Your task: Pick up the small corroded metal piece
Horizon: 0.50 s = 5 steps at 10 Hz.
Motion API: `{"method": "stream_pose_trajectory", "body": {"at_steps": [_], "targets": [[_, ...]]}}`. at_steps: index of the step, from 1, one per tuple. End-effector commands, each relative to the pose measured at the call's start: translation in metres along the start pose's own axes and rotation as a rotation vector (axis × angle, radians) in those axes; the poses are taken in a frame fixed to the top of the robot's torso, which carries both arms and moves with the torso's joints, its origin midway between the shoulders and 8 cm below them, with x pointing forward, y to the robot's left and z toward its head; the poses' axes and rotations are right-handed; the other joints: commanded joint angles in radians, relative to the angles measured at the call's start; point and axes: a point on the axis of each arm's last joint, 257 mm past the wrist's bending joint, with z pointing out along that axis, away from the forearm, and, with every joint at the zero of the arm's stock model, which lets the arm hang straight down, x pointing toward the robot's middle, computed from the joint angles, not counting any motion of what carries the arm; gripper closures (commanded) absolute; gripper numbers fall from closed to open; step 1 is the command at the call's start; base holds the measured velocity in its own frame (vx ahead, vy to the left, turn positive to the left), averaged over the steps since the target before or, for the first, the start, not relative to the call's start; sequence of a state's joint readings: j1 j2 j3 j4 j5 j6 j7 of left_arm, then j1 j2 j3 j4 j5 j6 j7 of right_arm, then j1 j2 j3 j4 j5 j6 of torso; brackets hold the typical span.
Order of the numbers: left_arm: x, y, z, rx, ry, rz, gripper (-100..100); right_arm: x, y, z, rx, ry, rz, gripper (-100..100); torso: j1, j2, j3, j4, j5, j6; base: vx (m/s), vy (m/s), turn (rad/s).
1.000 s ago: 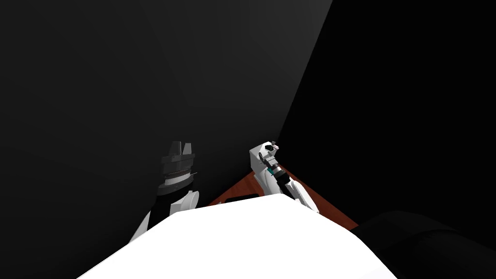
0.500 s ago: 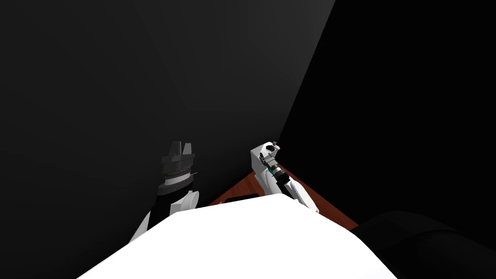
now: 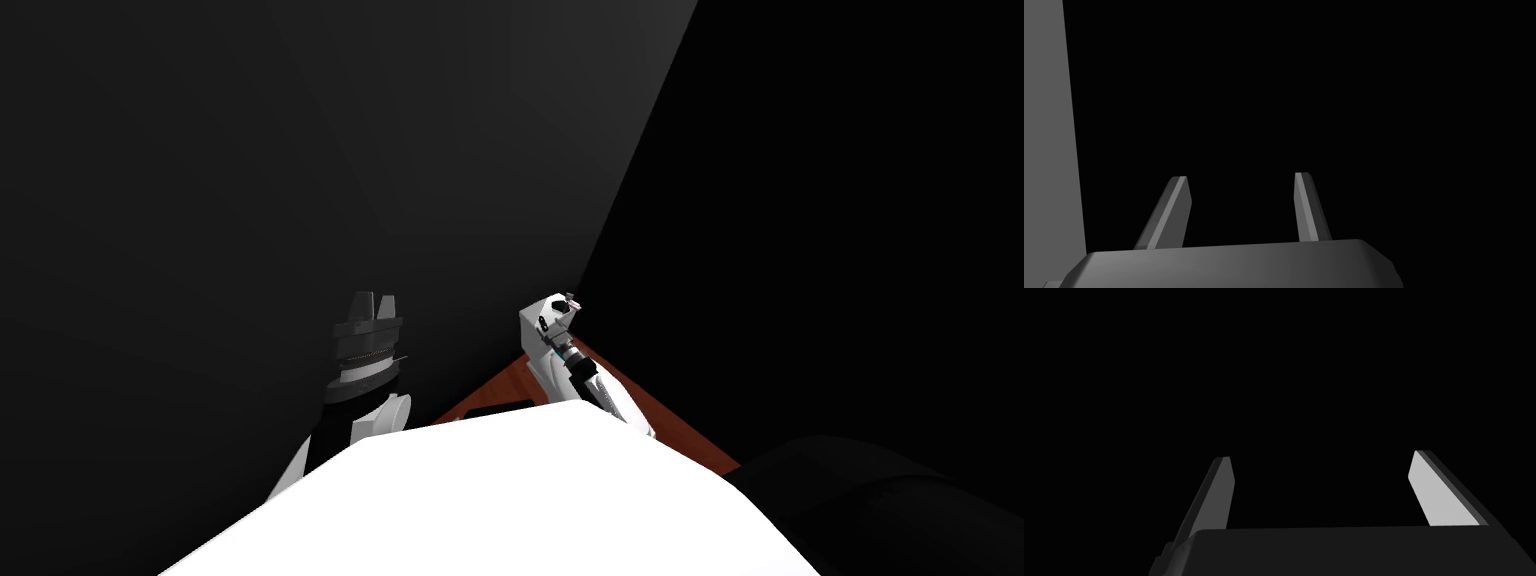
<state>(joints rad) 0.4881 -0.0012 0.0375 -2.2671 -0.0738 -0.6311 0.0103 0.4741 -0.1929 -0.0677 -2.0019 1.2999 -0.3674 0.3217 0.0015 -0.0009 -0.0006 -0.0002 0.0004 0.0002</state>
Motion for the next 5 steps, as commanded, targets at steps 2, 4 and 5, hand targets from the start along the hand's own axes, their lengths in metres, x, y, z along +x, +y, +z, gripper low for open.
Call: {"method": "stream_pose_trajectory", "body": {"at_steps": [2, 4, 5], "targets": [[0.000, 0.000, 0.000, 0.000, 0.000, 0.000, 0, 0.017, -0.004, -0.001, 0.008, 0.049, -0.085, -100, -0.001, 0.000, 0.000, 0.000, 0.000, 0.000, 0.010, 0.012, 0.012], [0.000, 0.000, 0.000, 0.000, 0.000, 0.000, 0, 0.020, -0.003, -0.001, 0.003, 0.063, -0.124, -100, 0.000, 0.000, 0.000, 0.000, 0.000, 0.000, 0.010, 0.015, 0.005], [0.000, 0.000, 0.000, 0.000, 0.000, 0.000, 0, 0.033, -0.008, -0.002, 0.014, 0.095, -0.168, -100, -0.001, 0.000, 0.000, 0.000, 0.000, 0.000, 0.014, 0.021, 0.029]]}}
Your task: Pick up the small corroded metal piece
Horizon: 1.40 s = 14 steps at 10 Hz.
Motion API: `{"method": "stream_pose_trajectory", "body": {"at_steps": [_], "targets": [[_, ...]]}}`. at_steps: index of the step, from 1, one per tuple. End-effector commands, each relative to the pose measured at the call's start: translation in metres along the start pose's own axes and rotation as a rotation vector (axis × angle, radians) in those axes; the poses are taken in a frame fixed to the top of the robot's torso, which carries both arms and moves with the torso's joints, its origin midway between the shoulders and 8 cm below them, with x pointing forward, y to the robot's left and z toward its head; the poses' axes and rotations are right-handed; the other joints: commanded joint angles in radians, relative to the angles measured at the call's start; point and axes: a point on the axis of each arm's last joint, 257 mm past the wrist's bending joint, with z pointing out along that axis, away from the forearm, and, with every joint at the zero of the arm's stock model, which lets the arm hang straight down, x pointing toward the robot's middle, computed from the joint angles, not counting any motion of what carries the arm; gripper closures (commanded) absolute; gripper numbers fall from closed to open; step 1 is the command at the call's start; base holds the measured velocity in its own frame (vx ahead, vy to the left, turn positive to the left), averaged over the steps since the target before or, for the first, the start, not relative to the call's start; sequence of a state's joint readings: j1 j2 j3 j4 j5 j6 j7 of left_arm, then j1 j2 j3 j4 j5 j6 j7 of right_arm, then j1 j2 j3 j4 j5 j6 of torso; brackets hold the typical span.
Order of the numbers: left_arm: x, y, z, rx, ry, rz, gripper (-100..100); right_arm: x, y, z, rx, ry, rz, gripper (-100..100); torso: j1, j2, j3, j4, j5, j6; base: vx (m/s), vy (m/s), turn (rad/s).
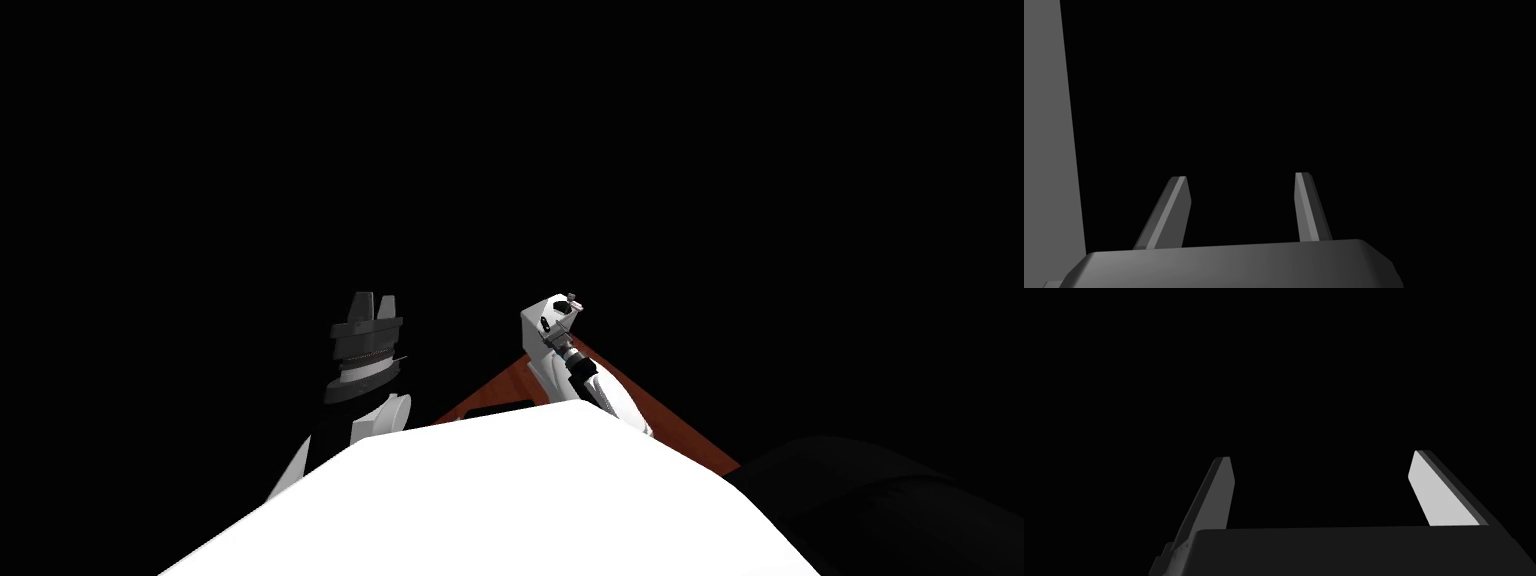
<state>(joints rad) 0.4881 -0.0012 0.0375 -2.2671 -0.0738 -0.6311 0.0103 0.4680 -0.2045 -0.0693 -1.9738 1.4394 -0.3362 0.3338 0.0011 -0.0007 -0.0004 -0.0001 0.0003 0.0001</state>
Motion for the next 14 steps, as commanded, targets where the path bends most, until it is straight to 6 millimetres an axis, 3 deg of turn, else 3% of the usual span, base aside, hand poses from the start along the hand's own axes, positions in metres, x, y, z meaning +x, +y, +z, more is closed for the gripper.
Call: {"method": "stream_pose_trajectory", "body": {"at_steps": [1, 7, 14], "targets": [[0.000, 0.000, 0.000, 0.000, 0.000, 0.000, 0, 0.010, -0.001, -0.001, 0.003, 0.028, -0.055, -100, 0.000, 0.000, 0.000, 0.000, 0.000, 0.000, 0.014, 0.024, 0.013], [0.000, 0.000, 0.000, 0.000, 0.000, 0.000, 0, 0.052, -0.010, -0.004, 0.018, 0.143, -0.253, -100, 0.000, 0.000, 0.000, 0.000, 0.000, 0.000, 0.012, 0.017, 0.013], [0.000, 0.000, 0.000, 0.000, 0.000, 0.000, 0, 0.081, -0.017, -0.008, 0.011, 0.230, -0.448, -100, 0.000, 0.000, 0.000, 0.000, 0.000, 0.000, 0.013, 0.016, 0.011]]}}
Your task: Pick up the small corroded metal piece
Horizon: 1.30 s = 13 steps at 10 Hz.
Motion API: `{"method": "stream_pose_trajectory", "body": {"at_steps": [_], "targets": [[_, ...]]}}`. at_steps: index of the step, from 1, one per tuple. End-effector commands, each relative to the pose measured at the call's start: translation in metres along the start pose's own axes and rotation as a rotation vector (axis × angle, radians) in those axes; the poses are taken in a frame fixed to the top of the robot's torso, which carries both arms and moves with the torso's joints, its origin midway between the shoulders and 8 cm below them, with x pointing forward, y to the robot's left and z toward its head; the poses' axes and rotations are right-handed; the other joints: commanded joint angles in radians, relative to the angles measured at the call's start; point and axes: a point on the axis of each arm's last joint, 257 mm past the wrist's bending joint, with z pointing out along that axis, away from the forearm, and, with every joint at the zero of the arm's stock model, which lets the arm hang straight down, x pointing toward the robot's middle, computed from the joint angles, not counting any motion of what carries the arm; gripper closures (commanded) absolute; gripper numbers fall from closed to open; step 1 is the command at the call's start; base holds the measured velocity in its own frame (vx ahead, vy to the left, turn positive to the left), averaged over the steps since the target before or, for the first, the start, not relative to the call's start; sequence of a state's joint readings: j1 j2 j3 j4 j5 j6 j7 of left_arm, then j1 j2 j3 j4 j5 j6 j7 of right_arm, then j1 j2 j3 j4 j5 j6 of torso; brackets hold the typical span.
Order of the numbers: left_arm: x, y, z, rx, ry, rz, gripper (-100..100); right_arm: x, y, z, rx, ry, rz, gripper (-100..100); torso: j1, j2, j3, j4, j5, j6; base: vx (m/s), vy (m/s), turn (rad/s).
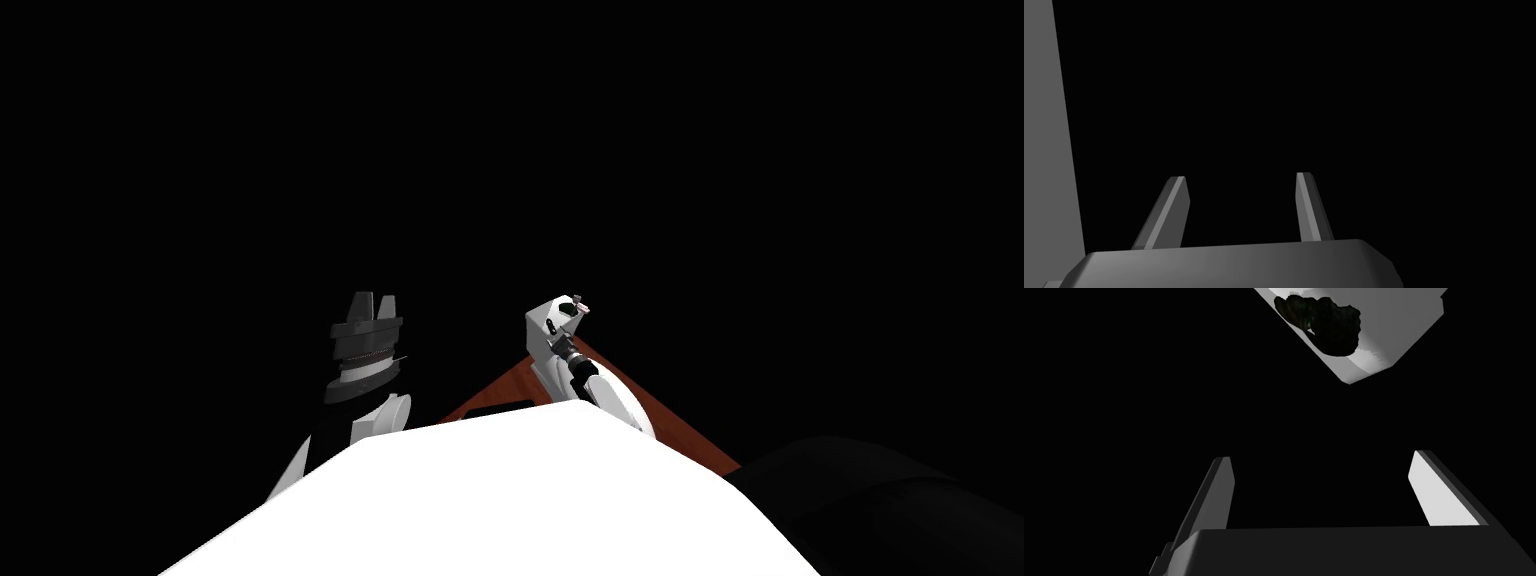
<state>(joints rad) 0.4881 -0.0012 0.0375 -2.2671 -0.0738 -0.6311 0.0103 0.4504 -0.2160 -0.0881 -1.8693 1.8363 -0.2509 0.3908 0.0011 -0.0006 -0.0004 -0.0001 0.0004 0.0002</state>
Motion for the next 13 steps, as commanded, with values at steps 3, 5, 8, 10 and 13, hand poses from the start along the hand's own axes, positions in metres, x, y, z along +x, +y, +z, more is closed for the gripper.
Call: {"method": "stream_pose_trajectory", "body": {"at_steps": [3, 5, 8, 10, 13], "targets": [[0.000, 0.000, 0.000, 0.000, 0.000, 0.000, 0, 0.015, 0.002, 0.001, -0.001, 0.040, -0.096, -100, 0.000, 0.000, 0.000, 0.000, 0.000, 0.000, 0.011, 0.017, 0.010], [0.000, 0.000, 0.000, 0.000, 0.000, 0.000, 0, 0.026, 0.003, 0.001, -0.002, 0.069, -0.161, -100, 0.000, 0.000, 0.000, 0.000, 0.000, 0.000, 0.012, 0.014, 0.014], [0.000, 0.000, 0.000, 0.000, 0.000, 0.000, 0, 0.038, 0.003, 0.001, -0.006, 0.097, -0.237, -100, -0.001, 0.000, 0.000, 0.000, 0.000, 0.000, 0.010, 0.013, 0.012], [0.000, 0.000, 0.000, 0.000, 0.000, 0.000, 0, 0.048, 0.002, 0.000, -0.009, 0.121, -0.304, -100, 0.000, 0.000, 0.000, 0.000, 0.000, 0.000, 0.011, 0.022, 0.009], [0.000, 0.000, 0.000, 0.000, 0.000, 0.000, 0, 0.065, -0.001, -0.001, -0.015, 0.160, -0.421, -100, 0.000, 0.000, 0.000, 0.000, 0.000, 0.000, 0.012, 0.016, 0.015]]}}
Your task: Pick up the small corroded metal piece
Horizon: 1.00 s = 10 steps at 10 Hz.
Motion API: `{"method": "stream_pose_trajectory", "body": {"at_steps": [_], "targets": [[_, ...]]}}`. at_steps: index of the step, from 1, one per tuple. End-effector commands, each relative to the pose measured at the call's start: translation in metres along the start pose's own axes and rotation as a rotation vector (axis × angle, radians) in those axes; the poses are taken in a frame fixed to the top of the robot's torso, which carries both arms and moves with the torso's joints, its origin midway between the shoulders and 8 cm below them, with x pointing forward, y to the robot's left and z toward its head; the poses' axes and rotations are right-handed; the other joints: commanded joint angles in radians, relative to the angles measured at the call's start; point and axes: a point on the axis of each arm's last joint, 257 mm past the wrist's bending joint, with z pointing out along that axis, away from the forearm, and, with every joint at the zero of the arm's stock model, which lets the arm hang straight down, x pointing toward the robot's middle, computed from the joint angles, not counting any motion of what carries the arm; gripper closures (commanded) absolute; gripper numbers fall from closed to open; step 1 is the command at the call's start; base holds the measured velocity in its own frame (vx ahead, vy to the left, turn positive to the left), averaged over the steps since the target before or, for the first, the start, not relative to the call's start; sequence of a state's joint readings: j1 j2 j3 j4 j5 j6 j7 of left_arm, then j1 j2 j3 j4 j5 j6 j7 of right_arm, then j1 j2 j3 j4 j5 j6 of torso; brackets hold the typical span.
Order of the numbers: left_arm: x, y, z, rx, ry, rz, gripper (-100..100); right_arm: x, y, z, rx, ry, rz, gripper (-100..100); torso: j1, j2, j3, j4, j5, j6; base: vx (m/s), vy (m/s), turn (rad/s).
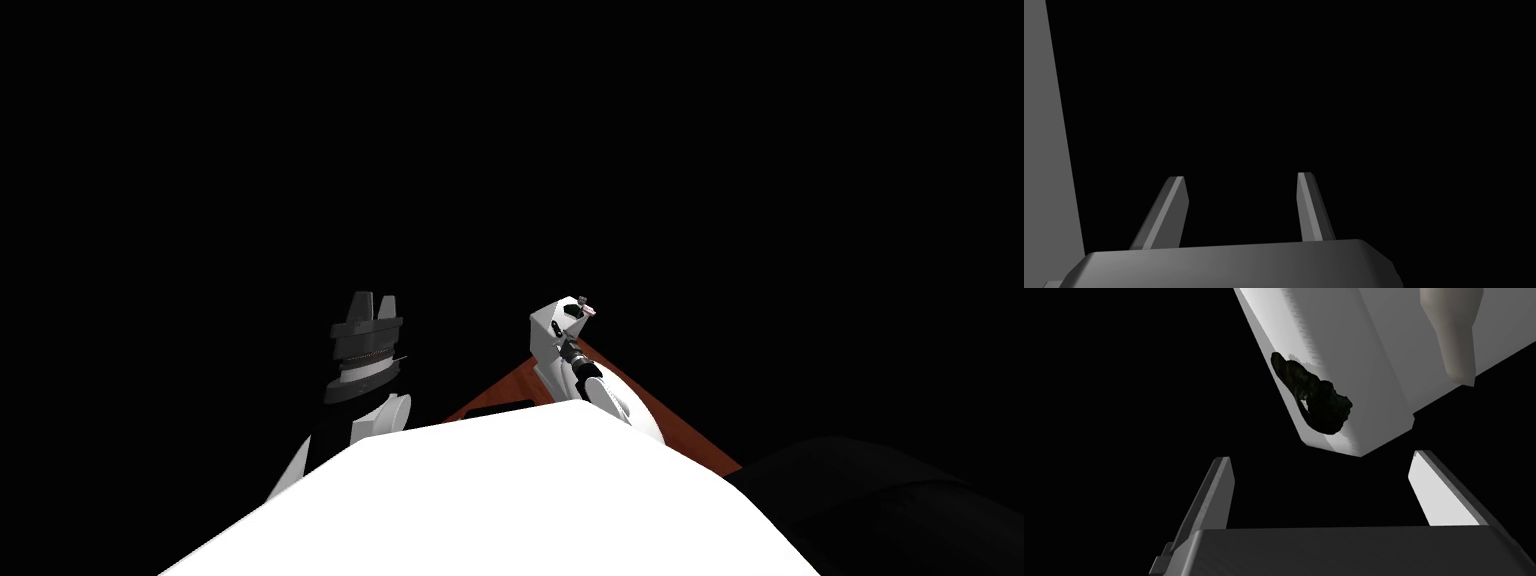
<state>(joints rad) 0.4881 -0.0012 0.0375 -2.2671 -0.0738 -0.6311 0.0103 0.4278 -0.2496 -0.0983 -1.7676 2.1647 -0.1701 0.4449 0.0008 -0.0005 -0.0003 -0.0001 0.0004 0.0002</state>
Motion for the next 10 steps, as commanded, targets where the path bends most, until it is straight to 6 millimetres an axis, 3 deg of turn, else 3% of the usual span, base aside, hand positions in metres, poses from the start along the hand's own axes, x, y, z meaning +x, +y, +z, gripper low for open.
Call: {"method": "stream_pose_trajectory", "body": {"at_steps": [1, 8, 9, 10], "targets": [[0.000, 0.000, 0.000, 0.000, 0.000, 0.000, 0, 0.004, 0.001, 0.000, -0.001, 0.011, -0.037, -100, 0.000, 0.000, 0.000, 0.000, 0.000, 0.000, 0.011, 0.017, 0.012], [0.000, 0.000, 0.000, 0.000, 0.000, 0.000, 0, 0.036, 0.002, 0.001, -0.011, 0.071, -0.283, -100, 0.000, 0.000, 0.000, 0.000, 0.000, 0.000, 0.009, 0.013, 0.009], [0.000, 0.000, 0.000, 0.000, 0.000, 0.000, 0, 0.034, 0.002, 0.001, -0.012, 0.066, -0.263, -100, -0.001, 0.000, 0.000, 0.000, 0.000, 0.000, 0.000, 0.000, 0.000], [0.000, 0.000, 0.000, 0.000, 0.000, 0.000, 0, 0.034, 0.002, 0.001, -0.011, 0.067, -0.267, 0, -0.001, 0.001, 0.000, 0.000, 0.000, 0.000, 0.000, 0.000, 0.000]]}}
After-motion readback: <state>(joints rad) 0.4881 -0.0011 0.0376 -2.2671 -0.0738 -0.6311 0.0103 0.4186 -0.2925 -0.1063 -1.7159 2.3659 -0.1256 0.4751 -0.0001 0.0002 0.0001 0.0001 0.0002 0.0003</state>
